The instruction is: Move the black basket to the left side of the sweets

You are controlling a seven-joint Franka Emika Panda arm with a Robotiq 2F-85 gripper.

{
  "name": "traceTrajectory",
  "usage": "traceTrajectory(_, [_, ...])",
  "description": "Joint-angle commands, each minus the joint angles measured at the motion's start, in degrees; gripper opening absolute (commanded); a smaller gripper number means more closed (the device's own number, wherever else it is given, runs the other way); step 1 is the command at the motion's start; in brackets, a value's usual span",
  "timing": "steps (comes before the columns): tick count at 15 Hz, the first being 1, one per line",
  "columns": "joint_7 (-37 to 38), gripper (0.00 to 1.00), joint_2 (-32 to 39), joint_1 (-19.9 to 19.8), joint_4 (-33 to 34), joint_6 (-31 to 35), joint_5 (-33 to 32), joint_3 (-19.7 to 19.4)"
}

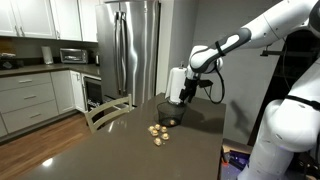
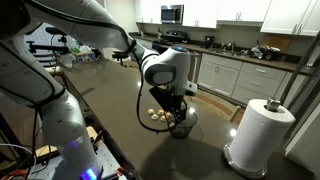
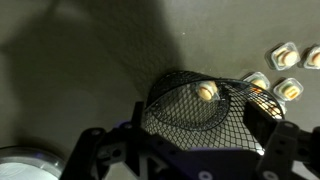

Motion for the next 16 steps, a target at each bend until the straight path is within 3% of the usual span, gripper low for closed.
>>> traceTrajectory(1, [-1.1,1.0,2.7,-1.4,1.1,2.2,1.9,0.6])
traceTrajectory(10, [-4.3,1.0,7.3,-1.0,2.3,4.6,10.4,-0.8])
traceTrajectory(16, [-3.7,1.0,11.0,-2.1,3.7,4.1,11.1,-0.6])
